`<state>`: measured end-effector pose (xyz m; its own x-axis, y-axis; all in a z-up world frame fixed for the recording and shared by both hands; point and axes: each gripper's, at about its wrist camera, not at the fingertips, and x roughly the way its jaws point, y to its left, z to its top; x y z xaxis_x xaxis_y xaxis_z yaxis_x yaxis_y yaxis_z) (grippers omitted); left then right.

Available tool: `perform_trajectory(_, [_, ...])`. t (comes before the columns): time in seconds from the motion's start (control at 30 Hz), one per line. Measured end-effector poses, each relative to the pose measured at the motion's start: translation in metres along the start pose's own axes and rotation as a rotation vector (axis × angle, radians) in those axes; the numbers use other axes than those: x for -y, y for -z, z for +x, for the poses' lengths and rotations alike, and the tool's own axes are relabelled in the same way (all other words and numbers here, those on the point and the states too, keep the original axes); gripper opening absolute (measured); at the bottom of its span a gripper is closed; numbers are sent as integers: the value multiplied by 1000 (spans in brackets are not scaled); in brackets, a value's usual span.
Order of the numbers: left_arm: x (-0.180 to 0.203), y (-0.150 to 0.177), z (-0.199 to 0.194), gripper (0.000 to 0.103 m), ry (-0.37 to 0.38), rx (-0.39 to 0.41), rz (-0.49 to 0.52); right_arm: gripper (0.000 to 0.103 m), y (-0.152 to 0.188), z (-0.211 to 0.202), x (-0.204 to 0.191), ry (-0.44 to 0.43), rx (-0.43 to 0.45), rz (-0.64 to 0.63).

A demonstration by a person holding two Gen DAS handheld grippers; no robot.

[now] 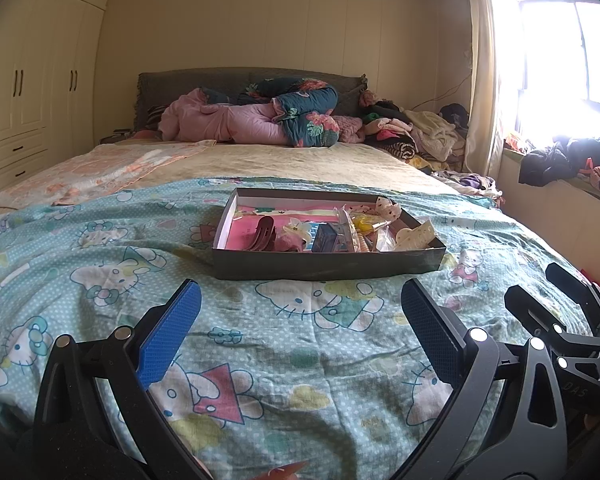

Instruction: Organize jewelry

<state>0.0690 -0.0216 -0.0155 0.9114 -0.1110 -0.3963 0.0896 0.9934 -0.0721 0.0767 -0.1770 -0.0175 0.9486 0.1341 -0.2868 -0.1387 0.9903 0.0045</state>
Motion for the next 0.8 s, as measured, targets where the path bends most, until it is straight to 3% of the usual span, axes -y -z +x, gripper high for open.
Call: perform_trajectory(0.8, [1, -2, -2, 92, -1, 6, 0, 97, -2, -2, 0, 1, 5, -1])
